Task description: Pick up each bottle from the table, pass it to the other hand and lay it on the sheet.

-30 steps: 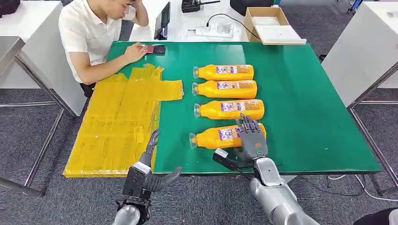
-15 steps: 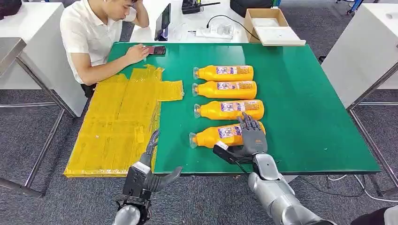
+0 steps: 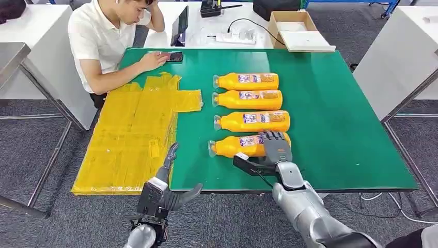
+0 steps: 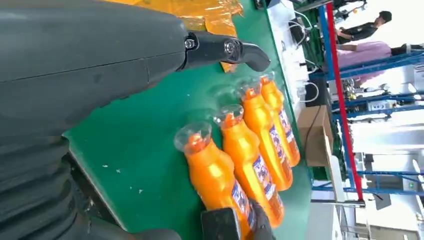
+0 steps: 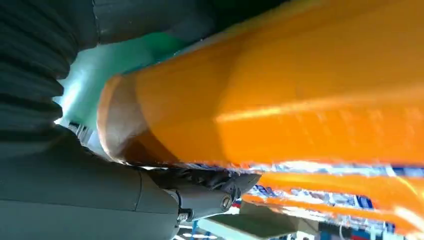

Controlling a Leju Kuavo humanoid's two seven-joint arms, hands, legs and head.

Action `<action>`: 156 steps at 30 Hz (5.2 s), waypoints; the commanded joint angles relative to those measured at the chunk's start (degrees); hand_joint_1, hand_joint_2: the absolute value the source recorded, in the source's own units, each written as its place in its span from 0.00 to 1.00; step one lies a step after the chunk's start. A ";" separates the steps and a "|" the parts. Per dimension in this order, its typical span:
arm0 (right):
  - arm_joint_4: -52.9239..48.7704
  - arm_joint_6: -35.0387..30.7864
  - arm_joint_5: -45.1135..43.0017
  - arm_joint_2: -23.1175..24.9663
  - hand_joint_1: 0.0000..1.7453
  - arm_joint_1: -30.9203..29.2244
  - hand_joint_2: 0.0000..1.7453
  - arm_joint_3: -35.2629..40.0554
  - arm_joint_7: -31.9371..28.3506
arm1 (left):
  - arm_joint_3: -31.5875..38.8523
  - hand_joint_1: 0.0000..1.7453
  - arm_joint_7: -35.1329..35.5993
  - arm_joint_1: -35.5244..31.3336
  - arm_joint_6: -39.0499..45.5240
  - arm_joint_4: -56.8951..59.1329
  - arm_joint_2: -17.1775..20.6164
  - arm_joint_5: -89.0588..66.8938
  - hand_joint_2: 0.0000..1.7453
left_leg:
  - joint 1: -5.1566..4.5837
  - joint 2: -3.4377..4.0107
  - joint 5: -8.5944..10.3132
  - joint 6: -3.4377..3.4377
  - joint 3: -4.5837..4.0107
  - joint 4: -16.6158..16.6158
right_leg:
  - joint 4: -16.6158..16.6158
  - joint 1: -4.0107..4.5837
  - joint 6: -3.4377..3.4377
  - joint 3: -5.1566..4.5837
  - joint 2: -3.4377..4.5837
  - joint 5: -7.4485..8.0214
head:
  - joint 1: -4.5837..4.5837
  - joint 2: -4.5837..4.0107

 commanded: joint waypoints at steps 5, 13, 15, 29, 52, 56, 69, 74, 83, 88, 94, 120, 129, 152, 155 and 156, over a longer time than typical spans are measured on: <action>6.41 6.29 -0.51 -2.90 1.00 1.45 1.00 3.18 -5.68 | -1.45 0.00 -0.41 -2.45 -0.83 3.59 1.44 1.61 1.00 | 0.10 -0.19 0.04 -0.10 0.12 -0.10 | -0.17 0.11 -0.11 0.28 -0.28 -0.01 | 0.02 0.00; 6.41 6.29 -0.51 -2.90 1.00 1.45 1.00 3.18 -5.68 | -1.45 0.00 -0.41 -2.45 -0.83 3.59 1.44 1.61 1.00 | 0.11 -0.21 0.08 -0.12 0.10 -0.13 | -0.23 0.13 -0.14 0.26 -0.33 0.03 | 0.00 0.00; 6.24 7.33 -1.86 -2.84 1.00 1.56 1.00 2.65 -7.82 | -1.58 0.00 -0.57 -2.54 -1.01 3.61 1.58 1.94 1.00 | 0.09 -0.17 0.03 -0.08 0.17 -0.09 | -0.18 0.10 -0.09 0.30 -0.24 0.00 | 0.02 0.00; -8.61 6.62 -30.20 2.83 1.00 7.70 1.00 -2.26 -30.17 | 0.18 0.00 -1.31 0.53 0.70 -0.23 1.70 6.58 1.00 | 0.15 0.26 -0.02 -0.15 0.38 -0.15 | -0.24 0.17 -0.18 0.45 0.09 0.09 | 0.02 0.00; -24.88 -6.99 -52.99 9.82 1.00 15.66 1.00 11.16 -36.09 | -6.11 0.00 -0.40 3.30 -3.54 -7.91 4.56 18.56 1.00 | 0.19 0.26 -0.12 -0.23 -0.55 -0.06 | -0.02 0.19 -0.17 -0.46 0.23 -0.01 | 0.00 0.00; -23.54 -5.81 -52.57 10.30 1.00 15.10 1.00 13.09 -35.80 | -6.09 0.00 -0.40 3.10 -4.01 -7.60 4.33 17.54 1.00 | 0.17 0.22 -0.10 -0.21 -0.59 -0.07 | -0.01 0.17 -0.15 -0.51 0.19 -0.01 | 0.00 -0.02; -19.14 -3.06 -49.01 13.83 1.00 14.86 1.00 23.00 -35.68 | -4.61 0.00 -0.11 1.25 -4.87 -4.87 2.74 16.93 1.00 | 0.17 0.13 -0.08 -0.19 -0.61 -0.08 | -0.03 0.16 -0.12 -0.51 0.13 -0.02 | 0.00 0.00; -19.02 -2.89 -48.53 15.51 1.00 16.06 1.00 25.72 -35.46 | -3.07 0.00 1.25 0.69 -5.37 -4.00 1.64 19.73 1.00 | 0.18 0.12 -0.09 -0.20 -0.60 -0.08 | -0.02 0.17 -0.15 -0.50 0.09 -0.04 | 0.00 -0.02; -18.50 -2.42 -48.29 15.55 1.00 15.87 1.00 26.87 -34.98 | -2.61 0.00 1.48 0.45 -5.28 -4.09 1.28 20.74 1.00 | 0.16 0.08 -0.08 -0.16 -0.66 -0.06 | -0.02 0.14 -0.10 -0.56 0.08 -0.03 | 0.02 0.00; -17.11 -2.36 -48.09 16.22 1.00 15.64 1.00 28.48 -35.15 | -2.06 0.00 1.69 -0.34 -5.32 -4.22 0.75 22.38 1.00 | 0.16 0.05 -0.06 -0.16 -0.70 -0.05 | -0.02 0.15 -0.10 -0.59 0.06 -0.02 | 0.02 0.00; -16.67 -1.27 -50.91 16.30 0.00 16.13 1.00 30.42 -36.79 | -0.06 1.00 1.18 -0.49 -3.71 -5.72 0.45 25.28 1.00 | 0.17 0.03 -0.08 -0.18 -0.68 -0.04 | -0.01 0.17 -0.11 -0.57 0.03 -0.04 | 0.04 -0.02; -31.15 -10.68 -52.47 11.93 0.00 23.05 0.00 31.59 -42.61 | 13.84 1.00 3.28 -11.87 11.56 9.11 9.86 1.88 1.00 | 0.22 0.13 -0.06 -0.23 -0.60 -0.10 | -0.02 0.21 -0.16 -0.53 0.06 -0.04 | 0.02 0.00; -36.48 -11.91 -53.60 11.70 0.00 24.54 0.00 30.61 -44.04 | 17.35 1.00 9.65 -22.52 19.53 23.09 12.97 -25.77 1.00 | 0.23 -0.08 -0.01 -0.22 -0.71 -0.05 | 0.04 0.21 -0.15 -0.60 -0.12 -0.06 | 0.04 0.00; -34.14 -8.43 -56.14 11.93 0.00 23.76 1.00 30.36 -44.78 | 10.24 1.00 18.53 -31.44 9.10 39.07 14.46 -42.68 1.00 | 0.21 0.08 -0.04 -0.22 -0.64 -0.08 | 0.04 0.19 -0.14 -0.57 0.03 -0.04 | 0.04 0.00; -33.18 -7.70 -56.56 12.11 0.00 23.72 1.00 30.25 -44.72 | 9.04 1.00 19.04 -31.98 5.15 40.80 13.65 -44.29 1.00 | 0.22 0.07 -0.04 -0.22 -0.63 -0.08 | 0.04 0.20 -0.15 -0.56 0.01 -0.05 | 0.04 -0.02; -33.03 -7.62 -56.57 12.11 0.00 23.75 1.00 30.29 -44.72 | 8.94 1.00 19.07 -31.71 5.00 40.96 13.20 -44.27 1.00 | 0.20 0.04 -0.03 -0.20 -0.66 -0.07 | 0.06 0.17 -0.12 -0.59 0.00 -0.05 | 0.04 0.00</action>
